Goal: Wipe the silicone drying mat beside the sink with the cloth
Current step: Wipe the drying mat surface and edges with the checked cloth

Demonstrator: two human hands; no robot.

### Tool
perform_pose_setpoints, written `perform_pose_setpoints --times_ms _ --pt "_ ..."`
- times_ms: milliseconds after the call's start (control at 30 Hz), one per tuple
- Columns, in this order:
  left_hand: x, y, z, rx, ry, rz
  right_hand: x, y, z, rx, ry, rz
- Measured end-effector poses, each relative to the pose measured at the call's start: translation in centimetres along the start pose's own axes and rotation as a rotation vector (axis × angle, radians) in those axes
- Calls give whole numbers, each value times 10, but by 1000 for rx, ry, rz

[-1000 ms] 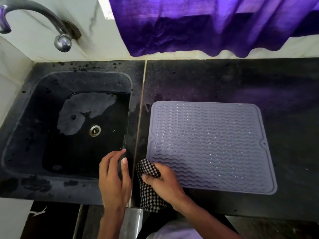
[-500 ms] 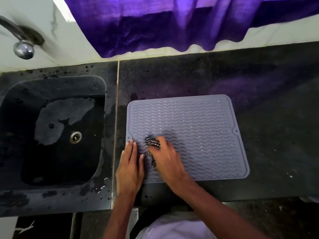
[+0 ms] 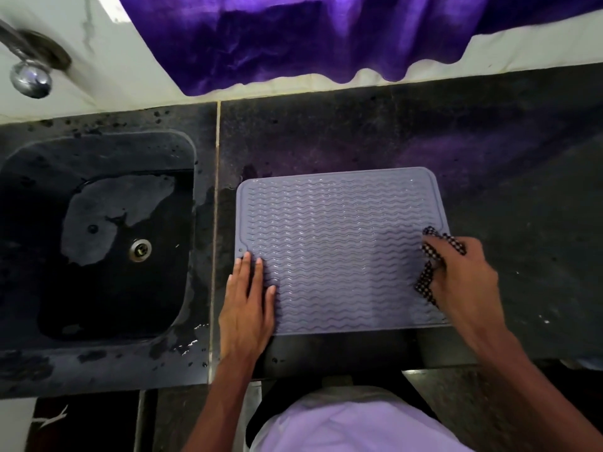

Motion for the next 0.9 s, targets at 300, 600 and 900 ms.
perform_pose_setpoints --times_ms 300,600,900 --pt "-7 18 -6 -29 129 -39 95 -23 -152 -408 238 -85" --pt "0 13 -3 -22 71 -36 90 -22 -56 -161 20 -81" --pt "-3 18 -7 -8 9 -8 6 -26 35 246 -58 155"
Point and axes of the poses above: each hand's wrist, its own y-axis towards the middle knuckle, its own x-axis out of the palm, z = x × y, the point moved 3 cm from there along y, towards the middle knuckle, and after that the axes turned 8 degrees about -x, right-handed, at the moved point
